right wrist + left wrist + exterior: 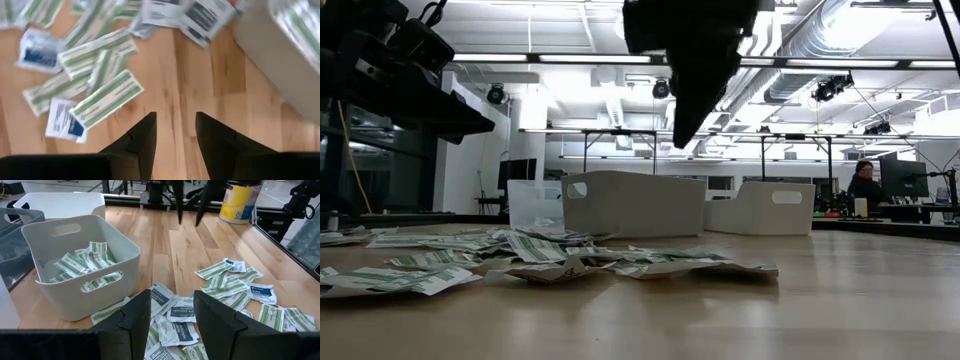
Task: Pick & Place First Aid Supplies
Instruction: Put the bandage pack into the gray bin
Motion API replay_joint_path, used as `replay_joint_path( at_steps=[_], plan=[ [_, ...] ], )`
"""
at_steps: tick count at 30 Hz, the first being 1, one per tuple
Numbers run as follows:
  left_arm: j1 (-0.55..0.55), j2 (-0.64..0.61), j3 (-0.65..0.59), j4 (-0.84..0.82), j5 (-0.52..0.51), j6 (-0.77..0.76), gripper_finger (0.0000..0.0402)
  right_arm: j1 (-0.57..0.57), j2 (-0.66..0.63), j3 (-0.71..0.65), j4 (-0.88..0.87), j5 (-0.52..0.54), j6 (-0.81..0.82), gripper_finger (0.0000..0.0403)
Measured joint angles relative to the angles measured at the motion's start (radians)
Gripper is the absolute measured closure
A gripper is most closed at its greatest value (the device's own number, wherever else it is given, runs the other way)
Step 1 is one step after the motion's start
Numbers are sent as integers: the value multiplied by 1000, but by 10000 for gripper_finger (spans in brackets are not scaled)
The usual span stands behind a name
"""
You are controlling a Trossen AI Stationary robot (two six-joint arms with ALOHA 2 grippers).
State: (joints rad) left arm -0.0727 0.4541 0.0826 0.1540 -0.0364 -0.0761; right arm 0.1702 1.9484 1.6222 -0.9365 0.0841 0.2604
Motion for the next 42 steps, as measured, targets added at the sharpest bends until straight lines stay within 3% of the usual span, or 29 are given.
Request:
replay_joint_path(
  at_steps=[9,23,42],
  plan=[
    [0,0,0,0,0,0,252,50,92,0,85,-27,-146,274],
    [0,0,0,0,0,0,252,48,184,-1,152,-75,-174,274],
    [0,0,0,0,0,0,252,55,279,4,197,-35,-171,274]
  ],
)
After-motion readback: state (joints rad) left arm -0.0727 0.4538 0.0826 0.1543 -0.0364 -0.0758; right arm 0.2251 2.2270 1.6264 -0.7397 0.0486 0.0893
